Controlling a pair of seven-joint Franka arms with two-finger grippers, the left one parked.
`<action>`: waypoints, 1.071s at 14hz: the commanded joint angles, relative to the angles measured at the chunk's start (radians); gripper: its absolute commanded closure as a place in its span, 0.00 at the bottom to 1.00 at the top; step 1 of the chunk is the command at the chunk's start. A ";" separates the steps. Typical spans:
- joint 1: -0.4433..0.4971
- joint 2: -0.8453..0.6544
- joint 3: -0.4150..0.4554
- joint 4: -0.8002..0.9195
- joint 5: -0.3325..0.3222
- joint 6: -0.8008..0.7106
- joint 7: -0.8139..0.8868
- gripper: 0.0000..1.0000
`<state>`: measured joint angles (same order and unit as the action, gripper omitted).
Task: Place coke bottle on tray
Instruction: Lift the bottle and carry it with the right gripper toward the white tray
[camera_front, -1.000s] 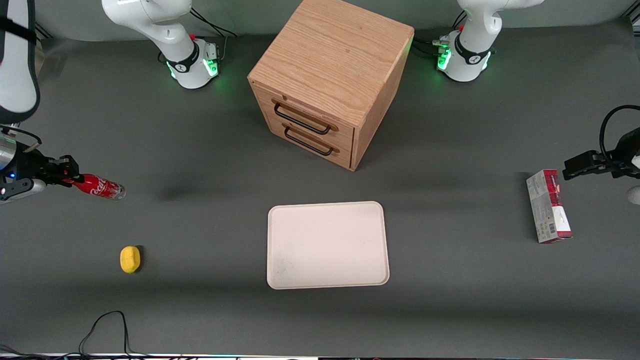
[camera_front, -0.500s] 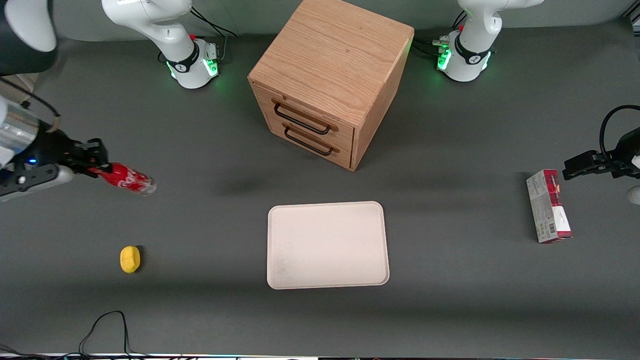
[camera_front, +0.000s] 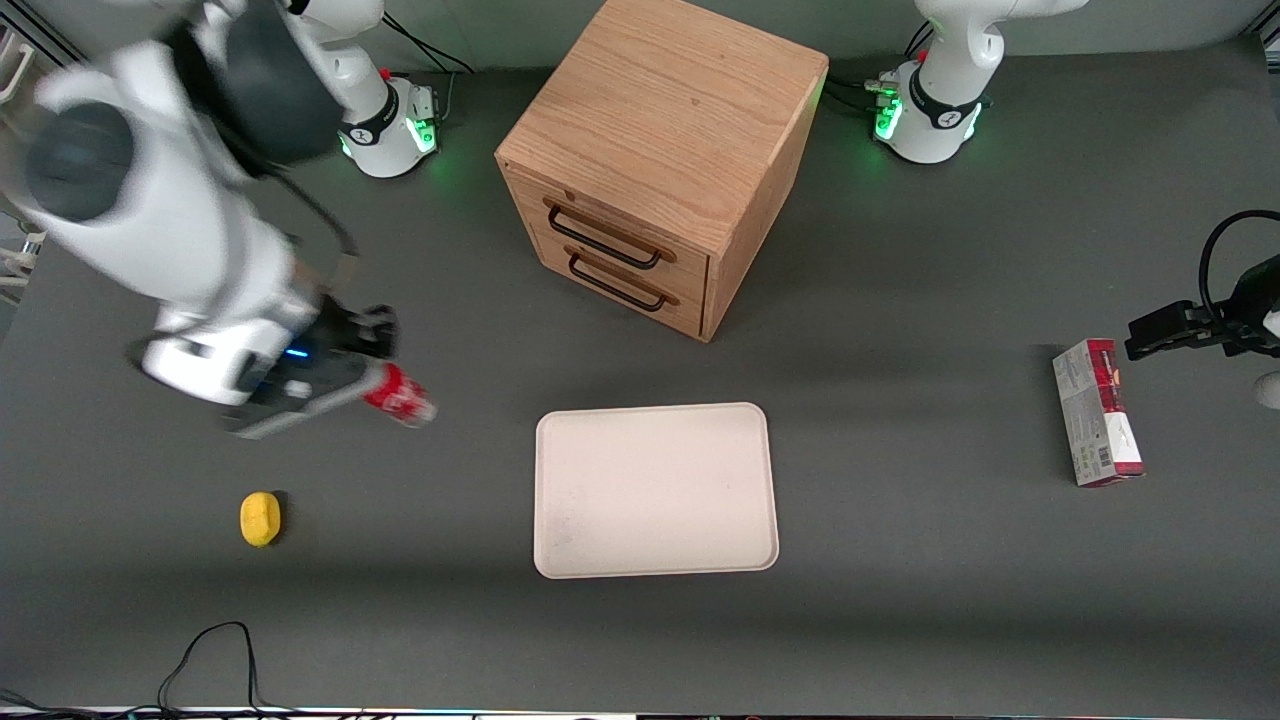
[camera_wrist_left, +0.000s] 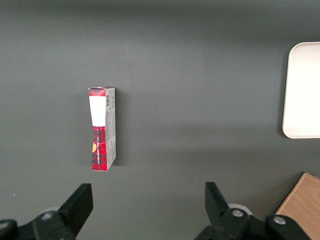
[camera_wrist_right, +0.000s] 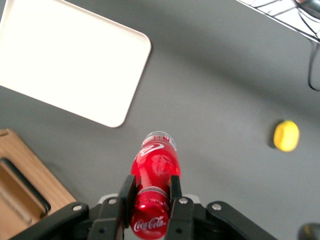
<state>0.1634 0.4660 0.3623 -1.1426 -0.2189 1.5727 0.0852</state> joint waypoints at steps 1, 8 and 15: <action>-0.001 0.198 0.124 0.119 -0.120 0.074 0.103 0.85; 0.013 0.371 0.125 0.115 -0.166 0.366 0.143 0.85; 0.022 0.441 0.122 0.106 -0.188 0.463 0.197 0.66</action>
<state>0.1794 0.8895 0.4695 -1.0785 -0.3699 2.0355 0.2200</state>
